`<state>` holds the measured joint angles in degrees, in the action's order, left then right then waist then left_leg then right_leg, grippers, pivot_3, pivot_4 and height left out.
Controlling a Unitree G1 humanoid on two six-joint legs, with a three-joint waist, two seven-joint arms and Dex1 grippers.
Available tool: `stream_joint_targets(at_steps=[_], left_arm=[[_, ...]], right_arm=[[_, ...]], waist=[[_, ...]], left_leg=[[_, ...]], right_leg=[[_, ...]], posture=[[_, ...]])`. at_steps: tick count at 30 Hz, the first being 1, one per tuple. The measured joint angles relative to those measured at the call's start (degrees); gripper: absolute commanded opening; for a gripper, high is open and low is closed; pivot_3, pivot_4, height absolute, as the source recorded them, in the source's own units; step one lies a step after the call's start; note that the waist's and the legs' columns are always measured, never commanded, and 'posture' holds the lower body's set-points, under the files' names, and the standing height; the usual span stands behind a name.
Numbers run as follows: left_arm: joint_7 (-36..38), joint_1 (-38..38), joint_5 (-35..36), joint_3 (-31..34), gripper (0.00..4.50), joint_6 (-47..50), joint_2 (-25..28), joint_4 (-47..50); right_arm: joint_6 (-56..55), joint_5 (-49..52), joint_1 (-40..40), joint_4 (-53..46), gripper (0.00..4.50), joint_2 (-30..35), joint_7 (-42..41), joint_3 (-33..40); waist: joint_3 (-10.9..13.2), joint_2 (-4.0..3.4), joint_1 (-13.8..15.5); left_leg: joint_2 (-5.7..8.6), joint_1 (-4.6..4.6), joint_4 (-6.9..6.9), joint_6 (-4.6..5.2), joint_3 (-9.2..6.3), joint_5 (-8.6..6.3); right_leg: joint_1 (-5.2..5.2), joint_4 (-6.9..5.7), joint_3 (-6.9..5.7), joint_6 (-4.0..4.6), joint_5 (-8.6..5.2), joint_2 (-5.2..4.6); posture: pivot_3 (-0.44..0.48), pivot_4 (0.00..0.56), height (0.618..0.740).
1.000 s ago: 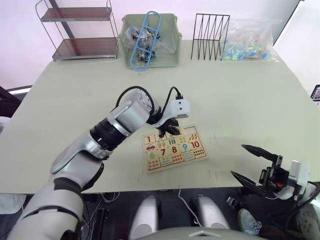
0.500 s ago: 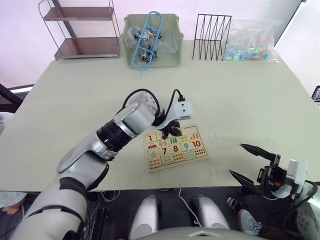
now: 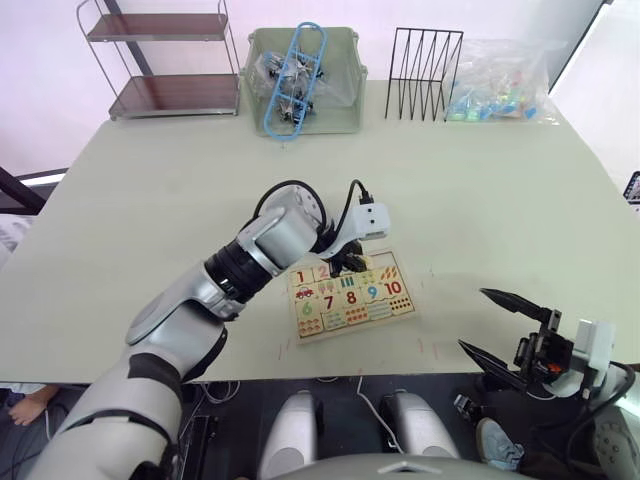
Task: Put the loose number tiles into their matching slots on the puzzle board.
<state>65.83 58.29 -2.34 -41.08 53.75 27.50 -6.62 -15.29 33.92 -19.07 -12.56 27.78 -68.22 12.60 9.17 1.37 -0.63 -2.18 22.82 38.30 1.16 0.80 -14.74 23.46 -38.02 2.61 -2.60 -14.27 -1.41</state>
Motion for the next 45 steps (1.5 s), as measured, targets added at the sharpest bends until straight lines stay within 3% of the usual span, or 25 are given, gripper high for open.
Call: stream_joint_targets(at_steps=[18, 20, 21, 22, 23, 24, 25, 26, 35, 45], left_arm=[[0.4, -0.1, -0.4, -0.1, 0.97, 0.0, 0.0, 0.4], [0.5, -0.1, -0.4, -0.1, 2.01, 0.4, 0.0, 0.4], [0.6, -0.1, -0.4, -0.2, 2.3, 0.6, 0.0, 0.4], [0.7, -0.1, -0.4, -0.2, 2.97, 0.8, 0.0, 0.5], [0.7, -0.1, -0.4, -0.2, 3.34, 0.8, 0.0, 0.5], [0.7, -0.1, -0.4, -0.2, 4.07, 1.0, 0.0, 0.5], [0.7, -0.1, -0.4, -0.2, 4.07, 1.0, 0.0, 0.5], [0.7, -0.1, -0.3, -0.2, 4.45, 1.2, 0.0, 0.5], [1.9, 0.9, 2.1, 0.6, 4.45, 4.5, 0.0, 1.4], [2.7, 3.3, 7.2, 9.1, 4.45, 1.9, 0.8, -1.6]], right_arm=[[-0.4, -0.4, -0.6, 0.0, 4.5, 0.0, 0.2, -0.5], [-0.4, -0.5, -0.7, 0.0, 4.5, 0.0, 0.2, -0.5], [-0.4, -0.5, -0.7, 0.0, 4.5, 0.0, 0.2, -0.5], [-0.4, -0.5, -0.7, 0.0, 4.5, 0.0, 0.2, -0.5], [-0.4, -0.5, -0.7, 0.0, 4.5, 0.0, 0.2, -0.5], [-0.4, -0.6, -0.7, 0.0, 4.5, 0.0, 0.3, -0.5], [-0.4, -0.6, -0.7, 0.0, 4.5, 0.0, 0.3, -0.5], [-0.4, -0.7, -0.7, 0.0, 4.5, 0.0, 0.4, -0.5], [-0.4, -0.7, -0.9, 0.0, 4.5, 0.0, 0.7, -0.5], [-0.4, -0.7, -1.9, 0.0, 4.5, 0.0, 1.1, -0.5]], waist=[[0.0, 0.0, 0.0], [0.0, 0.0, 0.0], [0.0, 0.0, 0.0], [0.0, 0.0, 0.0], [0.0, 0.0, 0.0], [0.0, 0.0, 0.0], [0.0, 0.0, 0.0], [0.0, -0.01, 0.0], [0.0, -0.01, 0.0], [0.0, -0.04, -0.1]], left_leg=[[0.0, 0.0, 0.0, 0.0, 0.0, 0.0], [0.0, 0.0, 0.0, 0.0, 0.0, 0.0], [0.0, 0.0, 0.0, 0.0, 0.0, 0.0], [0.0, 0.0, 0.0, 0.0, 0.0, 0.0], [0.0, 0.0, 0.0, 0.0, 0.01, 0.0], [0.0, 0.0, 0.0, 0.0, 0.01, 0.0], [0.0, 0.0, 0.0, 0.0, 0.0, 0.0], [0.0, 0.0, 0.0, 0.0, 0.0, 0.0], [0.0, 0.0, 0.01, 0.0, 0.0, 0.0], [0.0, 0.0, 0.01, 0.0, 0.0, 0.0]], right_leg=[[0.0, 0.0, 0.01, 0.01, 0.01, 0.0], [0.0, 0.0, 0.01, 0.01, 0.01, 0.0], [0.0, 0.0, 0.01, 0.01, 0.01, 0.0], [0.0, 0.0, 0.01, 0.01, 0.01, 0.0], [0.0, 0.0, 0.01, 0.01, 0.01, 0.0], [0.0, 0.0, 0.01, 0.01, 0.01, 0.0], [0.0, 0.0, 0.01, 0.01, 0.01, 0.0], [0.0, 0.0, 0.01, 0.01, 0.01, 0.0], [0.0, -0.01, 0.0, 0.01, 0.01, 0.0], [0.0, -0.02, 0.0, 0.0, 0.01, 0.01]], posture=[[0.0, 0.15, 0.74], [0.0, 0.15, 0.74], [0.0, 0.15, 0.74], [0.0, 0.15, 0.74], [0.0, 0.15, 0.74], [0.0, 0.15, 0.74], [0.0, 0.15, 0.74], [0.0, 0.15, 0.74], [0.0, 0.15, 0.74], [0.0, 0.15, 0.74]])
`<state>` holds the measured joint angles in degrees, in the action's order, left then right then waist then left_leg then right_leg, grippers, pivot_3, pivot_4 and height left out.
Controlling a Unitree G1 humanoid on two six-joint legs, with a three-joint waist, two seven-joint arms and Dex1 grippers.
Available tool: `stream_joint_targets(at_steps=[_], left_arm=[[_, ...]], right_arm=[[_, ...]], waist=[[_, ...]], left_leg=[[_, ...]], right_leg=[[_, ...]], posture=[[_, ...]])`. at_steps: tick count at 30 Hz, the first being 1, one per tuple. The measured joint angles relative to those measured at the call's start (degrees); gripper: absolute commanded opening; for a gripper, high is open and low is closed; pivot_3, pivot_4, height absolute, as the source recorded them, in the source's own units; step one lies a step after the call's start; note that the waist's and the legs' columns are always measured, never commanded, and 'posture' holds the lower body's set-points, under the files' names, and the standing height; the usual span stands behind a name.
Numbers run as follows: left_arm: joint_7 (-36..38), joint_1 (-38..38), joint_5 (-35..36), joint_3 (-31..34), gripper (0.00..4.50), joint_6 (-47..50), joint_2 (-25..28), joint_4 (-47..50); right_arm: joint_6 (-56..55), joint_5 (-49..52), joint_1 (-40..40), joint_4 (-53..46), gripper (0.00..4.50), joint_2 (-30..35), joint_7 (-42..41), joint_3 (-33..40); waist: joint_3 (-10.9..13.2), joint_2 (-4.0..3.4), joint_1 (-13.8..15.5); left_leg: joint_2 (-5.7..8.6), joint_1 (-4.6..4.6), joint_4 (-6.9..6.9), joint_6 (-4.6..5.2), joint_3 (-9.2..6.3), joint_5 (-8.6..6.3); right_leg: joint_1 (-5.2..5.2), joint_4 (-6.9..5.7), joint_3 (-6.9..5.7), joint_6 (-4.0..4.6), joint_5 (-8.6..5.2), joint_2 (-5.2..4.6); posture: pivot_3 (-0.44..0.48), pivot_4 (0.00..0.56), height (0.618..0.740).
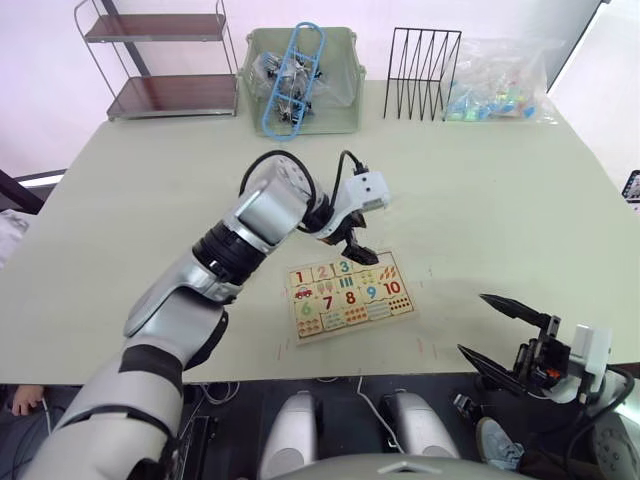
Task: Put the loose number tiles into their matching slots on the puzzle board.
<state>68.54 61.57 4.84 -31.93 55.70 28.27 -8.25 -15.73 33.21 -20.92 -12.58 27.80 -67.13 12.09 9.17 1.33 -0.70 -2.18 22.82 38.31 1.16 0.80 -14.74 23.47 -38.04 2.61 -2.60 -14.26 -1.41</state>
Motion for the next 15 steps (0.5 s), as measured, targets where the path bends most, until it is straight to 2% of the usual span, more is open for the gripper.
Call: stream_joint_targets(at_steps=[4, 8, 14, 15], left_arm=[[-0.2, -3.5, 1.1, 3.5, 4.45, -5.8, 2.8, -0.2], [-2.1, -9.2, 2.8, 9.6, 4.45, -11.9, 2.9, -2.6], [-3.8, -14.2, 3.4, 13.8, 4.45, -18.9, 3.7, -4.1], [-3.9, -14.9, 3.4, 14.2, 4.21, -19.9, 3.7, -4.3]], right_arm=[[-0.2, 0.0, -0.3, -0.1, 4.5, 0.0, 0.1, 0.0], [-0.6, 0.0, -0.3, -0.6, 4.5, 0.0, 0.3, 0.0], [-0.6, 0.0, -0.6, -0.9, 4.5, 0.0, 0.8, 0.0], [-0.6, 0.0, -0.5, -0.9, 4.5, 0.0, 0.8, 0.0]], waist=[[0.0, -0.07, -0.1], [0.0, -0.06, 0.1], [0.0, -0.06, 0.1], [0.0, -0.06, 0.1]], left_leg=[[-0.01, -0.05, 0.0, 0.0, 0.01, 0.0], [-0.01, 0.0, 0.03, 0.0, 0.01, 0.0], [-0.01, 0.0, 0.03, 0.0, 0.01, 0.0], [-0.01, 0.0, 0.04, 0.0, 0.02, 0.0]], right_leg=[[0.0, -0.03, 0.02, 0.15, 0.09, 0.01], [0.0, -0.02, 0.01, 0.18, 0.11, 0.0], [0.0, -0.03, 0.01, 0.18, 0.12, -0.01], [0.0, -0.03, 0.01, 0.18, 0.12, -0.01]], posture=[[0.0, 0.15, 0.74], [0.0, 0.15, 0.74], [0.0, 0.15, 0.74], [0.0, 0.15, 0.74]])
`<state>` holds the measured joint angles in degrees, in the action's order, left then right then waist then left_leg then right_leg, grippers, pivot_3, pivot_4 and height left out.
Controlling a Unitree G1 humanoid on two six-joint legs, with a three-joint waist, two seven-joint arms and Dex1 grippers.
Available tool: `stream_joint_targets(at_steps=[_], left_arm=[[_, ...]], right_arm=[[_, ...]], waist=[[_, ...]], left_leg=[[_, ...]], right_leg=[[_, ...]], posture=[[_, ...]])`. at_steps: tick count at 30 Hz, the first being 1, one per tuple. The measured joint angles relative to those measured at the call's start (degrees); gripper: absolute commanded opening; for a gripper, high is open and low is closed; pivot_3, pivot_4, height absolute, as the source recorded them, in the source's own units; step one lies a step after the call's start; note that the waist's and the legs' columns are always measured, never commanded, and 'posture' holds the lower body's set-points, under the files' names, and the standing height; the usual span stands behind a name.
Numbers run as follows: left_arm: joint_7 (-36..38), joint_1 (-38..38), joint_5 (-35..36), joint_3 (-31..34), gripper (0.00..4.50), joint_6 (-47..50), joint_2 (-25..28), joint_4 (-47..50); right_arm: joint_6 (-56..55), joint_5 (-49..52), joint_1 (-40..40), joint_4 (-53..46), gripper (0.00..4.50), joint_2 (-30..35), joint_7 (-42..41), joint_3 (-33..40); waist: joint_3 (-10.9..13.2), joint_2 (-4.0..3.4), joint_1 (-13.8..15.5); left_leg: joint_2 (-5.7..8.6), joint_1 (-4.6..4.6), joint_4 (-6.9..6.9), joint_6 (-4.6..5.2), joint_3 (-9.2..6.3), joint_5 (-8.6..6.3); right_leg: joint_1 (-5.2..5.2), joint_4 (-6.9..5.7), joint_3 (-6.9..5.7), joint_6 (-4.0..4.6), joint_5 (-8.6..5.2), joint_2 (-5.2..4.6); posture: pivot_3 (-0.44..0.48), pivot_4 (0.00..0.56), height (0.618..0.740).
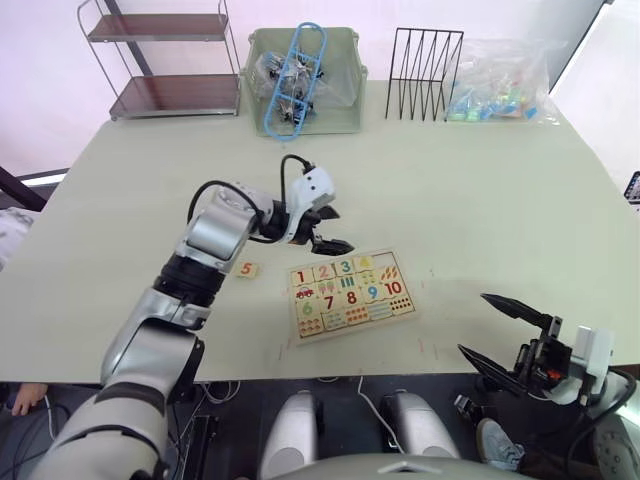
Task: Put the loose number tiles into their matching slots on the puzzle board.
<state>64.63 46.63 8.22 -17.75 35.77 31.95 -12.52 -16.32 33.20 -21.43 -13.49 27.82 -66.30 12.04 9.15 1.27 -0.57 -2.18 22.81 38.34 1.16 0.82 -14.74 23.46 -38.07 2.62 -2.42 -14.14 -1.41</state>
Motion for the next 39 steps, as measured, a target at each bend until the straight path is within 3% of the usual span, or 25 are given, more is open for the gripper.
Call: stream_joint_targets(at_steps=[2, 9, 39], left_arm=[[0.3, -1.1, 0.4, 0.7, 3.63, -1.0, 0.1, 0.0], [2.5, -6.0, 2.2, 1.4, 0.09, -0.2, 1.0, 2.4], [3.1, -7.0, 0.8, -2.9, 0.09, -1.3, -1.3, 3.0]], right_arm=[[0.0, 0.0, 0.3, 0.0, 4.5, 0.0, 0.0, 0.0], [0.0, 0.0, -0.1, 0.0, 4.5, 0.1, 0.3, 0.0], [-0.2, 0.0, -2.5, 0.1, 4.5, -0.1, 3.2, 2.4]], waist=[[0.0, 0.0, 0.0], [0.0, 0.0, 0.0], [0.0, 0.0, 0.0]], left_leg=[[0.0, 0.0, 0.0, 0.0, 0.01, 0.0], [0.0, 0.0, 0.0, 0.0, 0.01, 0.0], [0.0, -0.02, 0.0, 0.0, 0.01, 0.0]], right_leg=[[0.0, 0.0, 0.01, -0.01, 0.01, 0.0], [0.0, 0.0, 0.0, -0.01, 0.01, 0.0], [-0.01, 0.0, 0.01, -0.01, 0.01, 0.01]], posture=[[0.0, 0.15, 0.74], [0.0, 0.15, 0.74], [0.0, 0.15, 0.74]])
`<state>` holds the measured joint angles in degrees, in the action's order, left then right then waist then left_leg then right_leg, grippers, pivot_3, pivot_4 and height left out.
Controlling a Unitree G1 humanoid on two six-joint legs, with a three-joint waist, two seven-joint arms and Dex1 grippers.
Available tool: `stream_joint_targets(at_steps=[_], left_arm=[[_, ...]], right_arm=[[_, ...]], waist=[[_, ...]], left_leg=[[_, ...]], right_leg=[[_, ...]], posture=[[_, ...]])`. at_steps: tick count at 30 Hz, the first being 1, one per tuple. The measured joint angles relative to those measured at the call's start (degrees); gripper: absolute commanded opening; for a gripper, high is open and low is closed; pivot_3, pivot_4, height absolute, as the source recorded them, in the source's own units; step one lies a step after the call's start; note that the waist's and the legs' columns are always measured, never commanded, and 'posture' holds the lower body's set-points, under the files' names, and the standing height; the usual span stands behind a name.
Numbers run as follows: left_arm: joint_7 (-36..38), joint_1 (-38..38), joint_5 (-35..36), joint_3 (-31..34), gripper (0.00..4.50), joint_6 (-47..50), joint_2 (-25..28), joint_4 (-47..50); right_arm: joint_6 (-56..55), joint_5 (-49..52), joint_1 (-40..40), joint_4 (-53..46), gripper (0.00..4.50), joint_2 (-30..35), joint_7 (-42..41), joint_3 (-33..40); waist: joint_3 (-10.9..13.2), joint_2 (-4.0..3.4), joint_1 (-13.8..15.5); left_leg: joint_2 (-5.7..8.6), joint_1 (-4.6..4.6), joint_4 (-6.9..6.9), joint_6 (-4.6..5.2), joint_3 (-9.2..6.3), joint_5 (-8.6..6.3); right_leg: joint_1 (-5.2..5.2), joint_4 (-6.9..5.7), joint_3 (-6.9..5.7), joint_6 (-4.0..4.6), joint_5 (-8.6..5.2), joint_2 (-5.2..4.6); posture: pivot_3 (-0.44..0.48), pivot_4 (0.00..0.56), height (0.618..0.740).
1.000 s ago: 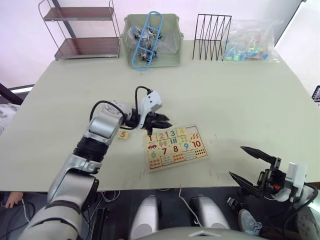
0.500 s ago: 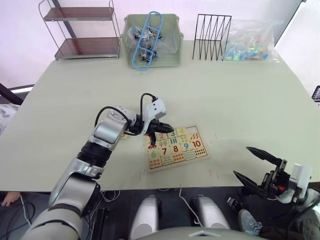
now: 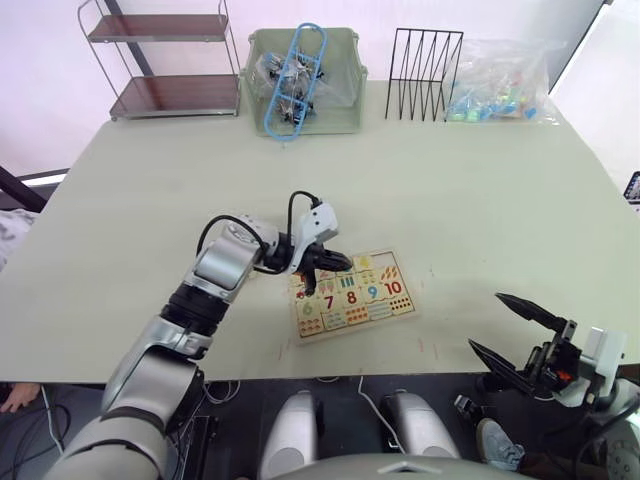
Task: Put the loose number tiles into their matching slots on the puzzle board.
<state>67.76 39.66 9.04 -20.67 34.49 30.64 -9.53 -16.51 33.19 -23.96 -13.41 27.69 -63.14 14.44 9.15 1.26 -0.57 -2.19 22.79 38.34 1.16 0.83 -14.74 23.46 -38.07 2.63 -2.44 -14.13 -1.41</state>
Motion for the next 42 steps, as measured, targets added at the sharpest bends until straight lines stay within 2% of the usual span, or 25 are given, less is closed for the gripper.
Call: stream_joint_targets(at_steps=[42], left_arm=[[0.6, 0.6, -1.1, -0.2, 0.09, 0.0, -1.2, 0.0]], right_arm=[[-0.4, -0.9, 0.7, 0.5, 4.5, -0.6, -0.1, 0.0]], waist=[[0.0, 0.0, 0.0]], left_leg=[[0.0, 0.0, 0.0, 0.0, 0.01, 0.0]], right_leg=[[0.0, 0.0, 0.01, 0.0, 0.0, 0.0]], posture=[[0.0, 0.15, 0.74]])
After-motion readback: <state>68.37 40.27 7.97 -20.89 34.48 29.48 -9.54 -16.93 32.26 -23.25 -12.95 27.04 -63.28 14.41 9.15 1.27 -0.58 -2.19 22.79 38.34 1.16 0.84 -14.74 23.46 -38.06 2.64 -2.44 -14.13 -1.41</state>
